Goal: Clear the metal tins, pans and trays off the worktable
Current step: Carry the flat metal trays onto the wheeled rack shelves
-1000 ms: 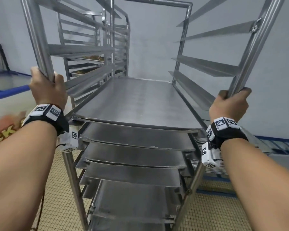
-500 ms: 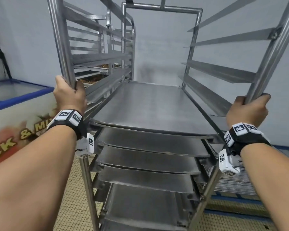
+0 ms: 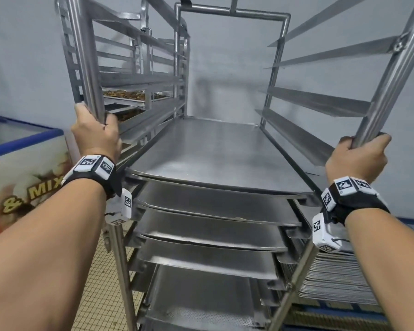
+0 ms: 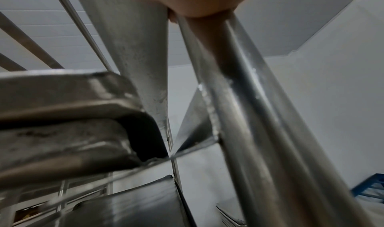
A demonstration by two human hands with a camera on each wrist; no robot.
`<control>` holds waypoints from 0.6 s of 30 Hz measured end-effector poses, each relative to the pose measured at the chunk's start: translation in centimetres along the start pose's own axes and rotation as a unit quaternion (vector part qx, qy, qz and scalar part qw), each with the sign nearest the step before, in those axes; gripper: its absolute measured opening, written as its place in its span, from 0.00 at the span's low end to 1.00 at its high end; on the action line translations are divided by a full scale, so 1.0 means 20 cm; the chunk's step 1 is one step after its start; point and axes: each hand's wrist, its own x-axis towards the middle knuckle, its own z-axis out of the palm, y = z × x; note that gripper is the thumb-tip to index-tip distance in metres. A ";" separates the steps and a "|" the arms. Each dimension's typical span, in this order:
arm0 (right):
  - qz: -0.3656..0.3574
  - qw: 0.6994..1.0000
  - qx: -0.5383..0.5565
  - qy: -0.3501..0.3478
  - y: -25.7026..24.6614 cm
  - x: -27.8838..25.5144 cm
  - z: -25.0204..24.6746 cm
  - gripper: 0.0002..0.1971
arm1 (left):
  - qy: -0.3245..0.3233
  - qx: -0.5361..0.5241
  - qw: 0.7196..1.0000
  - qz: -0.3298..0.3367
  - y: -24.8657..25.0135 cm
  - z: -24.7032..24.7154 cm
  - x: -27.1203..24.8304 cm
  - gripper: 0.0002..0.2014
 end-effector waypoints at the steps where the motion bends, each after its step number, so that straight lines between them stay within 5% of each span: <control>1: -0.002 1.000 -0.001 0.000 0.01 0.01 0.05 0.17 | -0.001 -0.002 1.000 -0.004 -0.02 0.05 0.03 0.12; 18: 0.002 1.000 0.018 -0.005 0.25 0.33 0.92 0.16 | -0.009 -0.017 1.000 -0.008 -0.14 0.91 0.36 0.14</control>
